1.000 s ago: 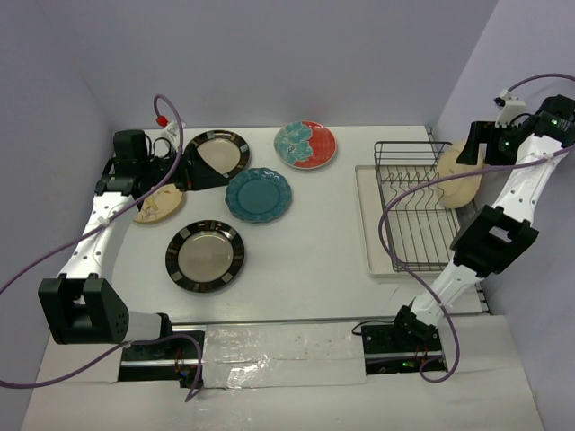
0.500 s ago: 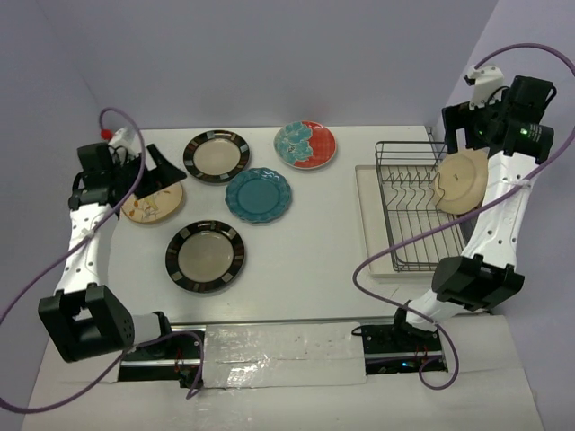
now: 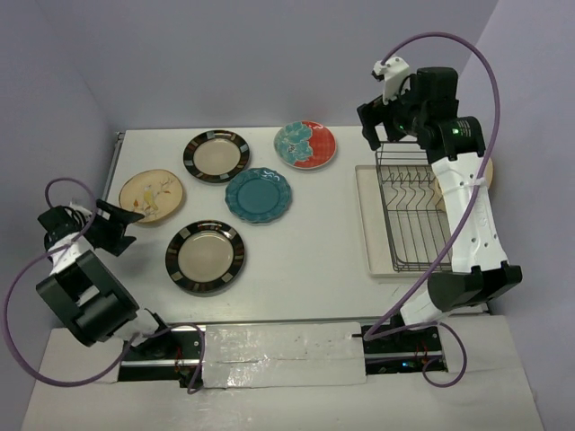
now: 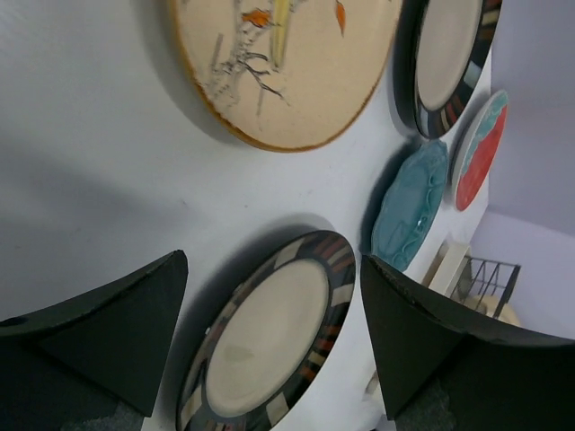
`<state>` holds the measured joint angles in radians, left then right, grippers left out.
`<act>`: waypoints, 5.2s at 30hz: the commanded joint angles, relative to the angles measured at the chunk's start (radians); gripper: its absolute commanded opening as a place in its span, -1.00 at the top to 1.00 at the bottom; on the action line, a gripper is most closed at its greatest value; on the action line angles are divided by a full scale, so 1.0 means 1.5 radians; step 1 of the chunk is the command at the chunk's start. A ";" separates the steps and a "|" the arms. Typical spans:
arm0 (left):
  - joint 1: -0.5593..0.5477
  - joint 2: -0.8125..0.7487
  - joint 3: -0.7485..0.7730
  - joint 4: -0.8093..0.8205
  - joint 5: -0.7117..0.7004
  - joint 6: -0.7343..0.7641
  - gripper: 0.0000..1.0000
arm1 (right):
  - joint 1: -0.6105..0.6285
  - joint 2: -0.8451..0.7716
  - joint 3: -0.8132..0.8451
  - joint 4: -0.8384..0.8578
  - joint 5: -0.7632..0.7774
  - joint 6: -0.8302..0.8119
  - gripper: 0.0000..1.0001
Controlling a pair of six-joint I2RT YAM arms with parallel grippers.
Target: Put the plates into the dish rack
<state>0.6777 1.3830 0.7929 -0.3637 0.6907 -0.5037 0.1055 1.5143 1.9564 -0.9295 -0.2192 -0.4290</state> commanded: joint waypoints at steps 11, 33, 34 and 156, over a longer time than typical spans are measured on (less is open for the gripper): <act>0.052 0.215 -0.052 0.403 0.061 -0.183 -0.44 | 0.118 -0.013 -0.034 0.040 0.028 0.020 -1.00; -0.013 0.415 0.066 0.463 -0.001 -0.255 1.00 | 0.173 0.003 -0.034 0.040 0.048 -0.001 -1.00; -0.012 0.406 0.068 0.456 0.003 -0.247 1.00 | 0.181 0.002 -0.039 0.042 0.049 -0.004 -1.00; -0.407 -0.011 0.261 0.058 0.219 -0.018 -0.98 | -0.460 0.182 0.084 -0.123 -0.372 0.002 1.00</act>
<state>0.0711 1.3674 1.1690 -0.3294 1.0008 -0.5220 -0.5694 1.7905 2.0521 -1.1694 -0.7372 -0.4049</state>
